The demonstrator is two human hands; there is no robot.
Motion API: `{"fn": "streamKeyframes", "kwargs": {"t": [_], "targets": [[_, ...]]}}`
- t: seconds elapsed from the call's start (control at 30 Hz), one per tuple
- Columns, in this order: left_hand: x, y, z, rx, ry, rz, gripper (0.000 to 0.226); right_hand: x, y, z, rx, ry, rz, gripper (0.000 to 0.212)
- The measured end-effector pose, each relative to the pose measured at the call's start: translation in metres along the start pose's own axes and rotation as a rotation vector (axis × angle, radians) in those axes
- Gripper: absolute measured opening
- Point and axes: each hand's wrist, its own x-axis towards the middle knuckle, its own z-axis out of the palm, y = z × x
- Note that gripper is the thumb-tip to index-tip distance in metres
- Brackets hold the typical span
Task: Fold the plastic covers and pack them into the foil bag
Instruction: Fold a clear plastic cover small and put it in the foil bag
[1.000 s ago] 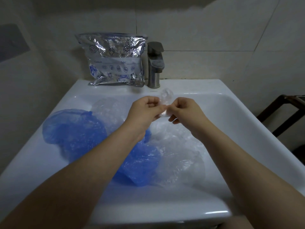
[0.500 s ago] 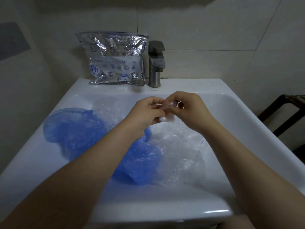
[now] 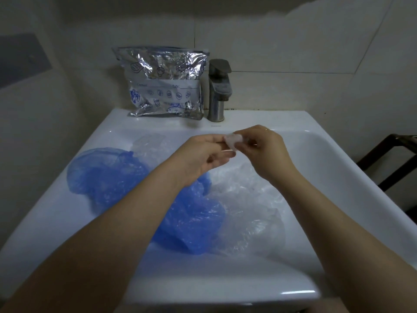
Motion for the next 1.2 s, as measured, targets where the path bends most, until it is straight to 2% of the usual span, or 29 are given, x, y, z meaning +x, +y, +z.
{"fn": "streamKeyframes", "kwargs": {"t": [0.07, 0.13, 0.17, 0.27, 0.4, 0.53, 0.67, 0.8, 0.9, 0.97, 1.03, 1.1, 1.2], "targets": [[0.0, -0.003, 0.0, 0.24, 0.058, 0.019, 0.018, -0.002, -0.001, 0.002, 0.173, -0.043, 0.112, 0.016], [0.0, -0.005, 0.001, 0.314, 0.124, 0.056, 0.007, -0.004, -0.002, 0.004, 0.324, -0.037, 0.186, 0.012], [-0.001, -0.005, 0.001, 0.306, 0.14, 0.074, 0.002, -0.005, -0.002, 0.004, 0.383, -0.034, 0.214, 0.012], [0.001, -0.004, -0.002, 0.254, 0.14, 0.08, 0.006, -0.005, -0.004, 0.0, 0.526, -0.043, 0.275, 0.013], [0.003, -0.002, -0.006, 0.182, 0.115, 0.05, 0.005, -0.005, -0.008, 0.0, 0.562, -0.068, 0.273, 0.012], [0.003, 0.003, -0.006, 0.235, 0.177, 0.147, 0.005, -0.004, -0.013, -0.003, 0.632, -0.061, 0.265, 0.01], [0.001, 0.014, -0.006, 0.229, 0.213, 0.264, 0.013, 0.005, -0.023, -0.008, 0.72, -0.066, 0.304, 0.007], [0.003, 0.03, -0.013, 0.074, 0.105, 0.309, 0.015, 0.021, -0.033, -0.011, 1.094, -0.19, 0.398, 0.004], [0.006, 0.051, -0.024, -0.148, -0.073, 0.284, 0.011, 0.037, -0.047, -0.014, 1.28, -0.324, 0.363, 0.018], [0.01, 0.064, -0.033, -0.182, -0.092, 0.321, 0.013, 0.052, -0.058, -0.015, 1.189, -0.325, 0.265, 0.014], [0.019, 0.077, -0.043, -0.07, 0.014, 0.356, 0.011, 0.072, -0.066, -0.015, 0.871, -0.241, 0.147, 0.005], [0.036, 0.087, -0.056, 0.162, 0.208, 0.401, 0.021, 0.092, -0.071, -0.015, 0.572, -0.121, 0.12, 0.007], [0.067, 0.102, -0.083, 0.606, 0.484, 0.548, 0.02, 0.121, -0.077, -0.011, 0.527, -0.092, 0.146, 0.007]]}}
